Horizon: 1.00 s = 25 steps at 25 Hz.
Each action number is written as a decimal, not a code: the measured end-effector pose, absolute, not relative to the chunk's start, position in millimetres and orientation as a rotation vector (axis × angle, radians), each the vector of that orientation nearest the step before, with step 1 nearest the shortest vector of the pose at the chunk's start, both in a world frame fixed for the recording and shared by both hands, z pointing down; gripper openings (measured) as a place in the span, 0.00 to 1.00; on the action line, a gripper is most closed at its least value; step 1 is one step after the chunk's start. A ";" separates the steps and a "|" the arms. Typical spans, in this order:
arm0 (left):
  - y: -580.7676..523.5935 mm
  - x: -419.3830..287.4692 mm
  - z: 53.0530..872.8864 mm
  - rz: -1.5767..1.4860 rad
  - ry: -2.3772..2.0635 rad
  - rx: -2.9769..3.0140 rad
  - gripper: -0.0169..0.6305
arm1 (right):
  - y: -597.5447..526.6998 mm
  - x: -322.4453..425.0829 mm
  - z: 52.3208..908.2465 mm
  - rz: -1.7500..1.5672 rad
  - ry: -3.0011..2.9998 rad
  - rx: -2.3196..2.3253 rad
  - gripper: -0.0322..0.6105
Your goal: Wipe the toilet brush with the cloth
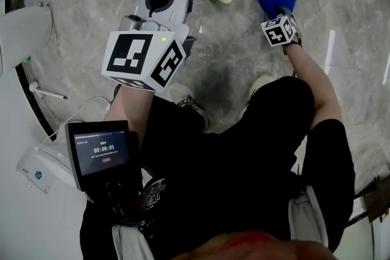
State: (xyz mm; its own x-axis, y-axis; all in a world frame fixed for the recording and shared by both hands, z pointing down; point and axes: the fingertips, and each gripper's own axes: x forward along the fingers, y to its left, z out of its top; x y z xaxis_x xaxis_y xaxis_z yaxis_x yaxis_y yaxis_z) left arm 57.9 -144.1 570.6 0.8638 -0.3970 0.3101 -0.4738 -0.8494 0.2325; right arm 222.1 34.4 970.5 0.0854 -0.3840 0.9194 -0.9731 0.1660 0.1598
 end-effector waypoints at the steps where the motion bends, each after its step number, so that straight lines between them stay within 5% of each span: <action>1: -143.8 59.1 565.8 0.360 -0.661 2.759 0.03 | 34.2 222.8 968.2 0.753 -1.467 1.389 0.29; 10: -144.0 75.7 553.2 0.291 -0.636 2.778 0.03 | 29.7 224.4 933.9 0.806 -1.554 1.447 0.20; 18: -150.5 80.5 543.8 0.253 -0.643 2.779 0.03 | -59.2 211.4 839.3 0.921 -1.872 1.605 0.19; 25: -144.8 90.8 548.8 0.290 -0.584 2.779 0.03 | -101.4 176.9 847.5 0.963 -1.974 1.408 0.19</action>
